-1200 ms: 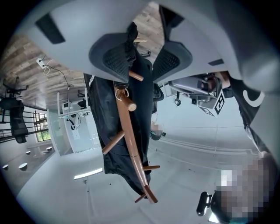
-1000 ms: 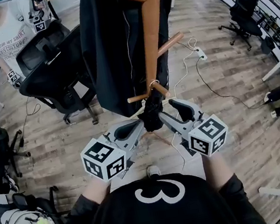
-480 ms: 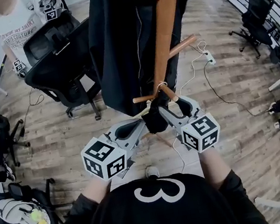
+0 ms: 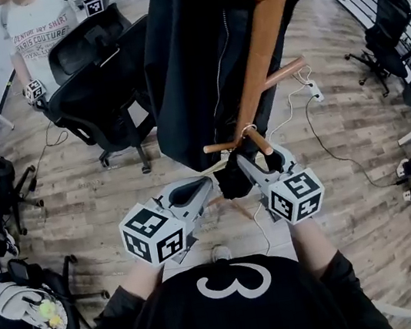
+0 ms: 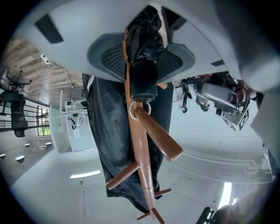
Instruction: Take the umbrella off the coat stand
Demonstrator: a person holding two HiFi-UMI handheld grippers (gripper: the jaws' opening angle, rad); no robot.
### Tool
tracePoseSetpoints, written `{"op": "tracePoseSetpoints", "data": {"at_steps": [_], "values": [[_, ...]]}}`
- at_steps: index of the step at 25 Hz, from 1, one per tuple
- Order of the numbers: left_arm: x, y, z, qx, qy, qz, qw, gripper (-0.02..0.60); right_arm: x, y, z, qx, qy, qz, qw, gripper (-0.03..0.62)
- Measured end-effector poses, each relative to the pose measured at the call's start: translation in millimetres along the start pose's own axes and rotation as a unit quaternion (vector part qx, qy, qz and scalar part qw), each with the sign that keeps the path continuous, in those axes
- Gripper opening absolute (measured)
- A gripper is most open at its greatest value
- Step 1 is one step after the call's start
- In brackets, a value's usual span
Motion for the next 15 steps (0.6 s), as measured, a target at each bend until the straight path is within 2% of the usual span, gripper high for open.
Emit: {"op": "tracePoseSetpoints", "data": {"at_steps": [15], "values": [[13, 4, 7, -0.013, 0.01, 0.014, 0.9998, 0.016, -1, -3, 3, -0.01, -0.013, 0.022, 1.0, 0.206]]}}
Point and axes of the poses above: the fingertips, and each gripper's own axes: y backward along the fingers, x to its left, z out of its top, the point moved 4 cm from there along y, backward along the fingers, and after that the axes turned 6 degrees about y, right-handed, at the moved point
